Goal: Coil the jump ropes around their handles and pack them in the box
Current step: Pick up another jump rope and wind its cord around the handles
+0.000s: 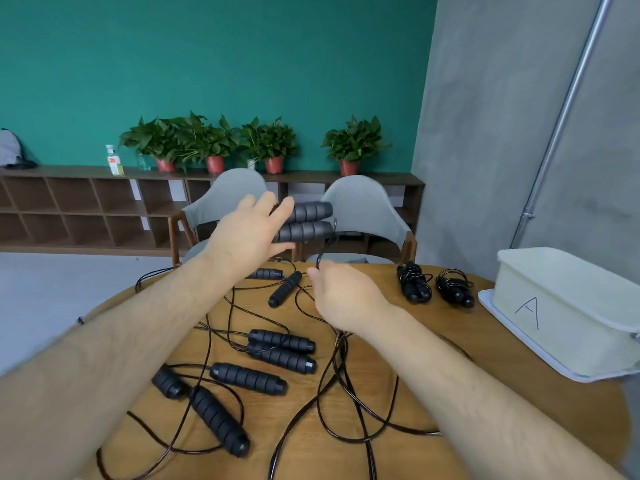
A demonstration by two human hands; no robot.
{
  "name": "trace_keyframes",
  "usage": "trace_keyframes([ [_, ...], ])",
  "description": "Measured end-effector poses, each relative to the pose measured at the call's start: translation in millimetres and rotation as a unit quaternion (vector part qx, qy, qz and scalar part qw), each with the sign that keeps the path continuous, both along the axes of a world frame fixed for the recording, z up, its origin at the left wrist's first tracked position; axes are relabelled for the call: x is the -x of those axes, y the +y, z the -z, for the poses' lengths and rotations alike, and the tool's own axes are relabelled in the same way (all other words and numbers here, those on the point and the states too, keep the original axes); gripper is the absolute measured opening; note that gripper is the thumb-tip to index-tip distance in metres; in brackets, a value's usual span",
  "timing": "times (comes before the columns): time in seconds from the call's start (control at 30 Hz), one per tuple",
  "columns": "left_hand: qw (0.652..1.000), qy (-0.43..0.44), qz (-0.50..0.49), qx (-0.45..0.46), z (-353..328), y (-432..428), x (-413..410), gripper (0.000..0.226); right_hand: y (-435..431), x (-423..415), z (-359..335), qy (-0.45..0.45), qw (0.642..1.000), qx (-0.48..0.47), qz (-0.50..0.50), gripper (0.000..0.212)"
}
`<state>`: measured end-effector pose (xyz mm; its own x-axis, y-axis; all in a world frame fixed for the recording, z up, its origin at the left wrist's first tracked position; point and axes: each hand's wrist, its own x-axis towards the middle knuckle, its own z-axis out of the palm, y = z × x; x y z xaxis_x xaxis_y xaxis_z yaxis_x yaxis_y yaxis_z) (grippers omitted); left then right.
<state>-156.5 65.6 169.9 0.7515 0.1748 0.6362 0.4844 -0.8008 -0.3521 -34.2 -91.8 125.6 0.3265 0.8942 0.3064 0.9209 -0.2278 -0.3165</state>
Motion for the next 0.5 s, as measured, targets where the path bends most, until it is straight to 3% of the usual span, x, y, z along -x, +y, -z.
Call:
trace_keyframes([
  [0.1,0.999,0.045,0.018,-0.023,7,16,2,0.074,-8,-7,-31,-0.119,0.992,-0.015,-0.045,0.022],
  [0.2,0.993,0.07,0.091,-0.038,13,23,7,0.078,-15,-24,-60,-0.169,0.982,-0.012,-0.082,0.022],
  [0.33,0.967,0.101,0.234,0.011,21,14,14,0.063,-18,-52,-81,-0.125,0.985,-0.06,-0.104,0.024],
  [0.43,0.958,0.083,0.269,0.054,18,1,14,0.066,-19,-63,-83,-0.042,0.987,-0.095,-0.123,0.021],
  [0.5,0.961,0.071,0.265,0.033,13,-3,14,0.067,-18,-64,-81,-0.006,0.984,-0.118,-0.133,0.02],
])
